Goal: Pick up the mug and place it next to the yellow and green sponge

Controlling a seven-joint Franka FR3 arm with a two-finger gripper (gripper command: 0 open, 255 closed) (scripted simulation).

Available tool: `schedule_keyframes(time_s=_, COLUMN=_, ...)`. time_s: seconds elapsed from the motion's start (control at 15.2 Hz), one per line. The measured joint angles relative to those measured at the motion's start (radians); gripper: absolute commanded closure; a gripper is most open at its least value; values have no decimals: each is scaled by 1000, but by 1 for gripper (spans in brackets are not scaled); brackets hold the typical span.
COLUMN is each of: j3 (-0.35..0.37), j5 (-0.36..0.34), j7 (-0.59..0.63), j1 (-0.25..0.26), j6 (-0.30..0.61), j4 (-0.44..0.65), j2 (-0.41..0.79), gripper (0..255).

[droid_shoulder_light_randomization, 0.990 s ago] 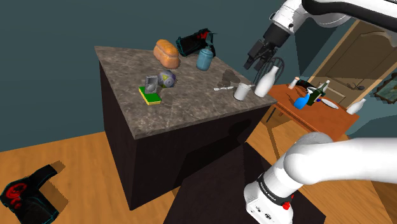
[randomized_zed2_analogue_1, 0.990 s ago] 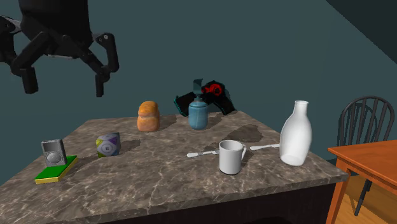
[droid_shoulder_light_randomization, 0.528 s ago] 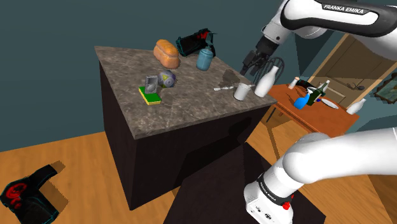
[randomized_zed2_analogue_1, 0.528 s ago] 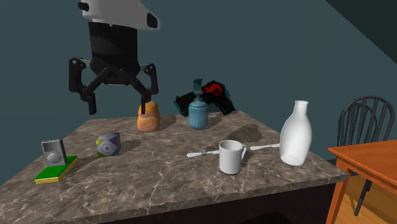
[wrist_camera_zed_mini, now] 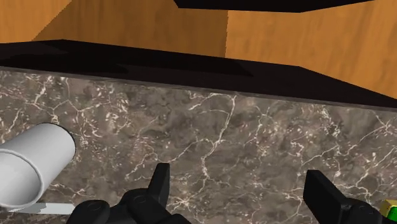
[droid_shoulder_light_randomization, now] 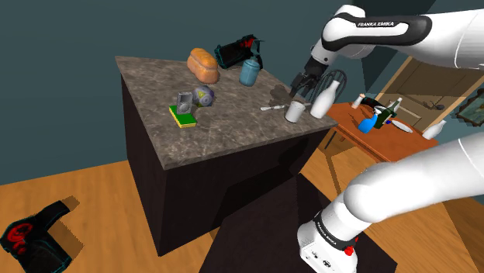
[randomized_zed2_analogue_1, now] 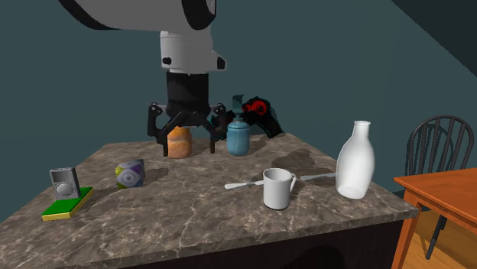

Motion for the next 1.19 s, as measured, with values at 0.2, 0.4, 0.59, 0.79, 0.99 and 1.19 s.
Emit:
schedule_keyframes(time_s=0.2, j3=-39, j5=0, j7=-45, j1=-9, j6=44, j4=48, j2=100, gripper=0)
schedule_keyframes(time_s=0.4, j3=-75, j5=11, j7=-91, j1=-18, j6=90, j4=102, j2=207, gripper=0)
schedule_keyframes(time_s=0.59, j3=-106, j5=27, j7=-137, j1=-32, j6=131, j4=148, j2=302, gripper=0)
schedule_keyframes(time_s=0.79, j3=-134, j5=54, j7=-191, j1=-52, j6=148, j4=227, j2=408, gripper=0)
schedule_keyframes(time_s=0.99, j3=-152, j5=91, j7=-241, j1=-77, j6=181, j4=297, j2=522, gripper=0)
schedule_keyframes(time_s=1.19, j3=-161, j5=125, j7=-283, j1=-108, j6=191, j4=383, j2=628, gripper=0)
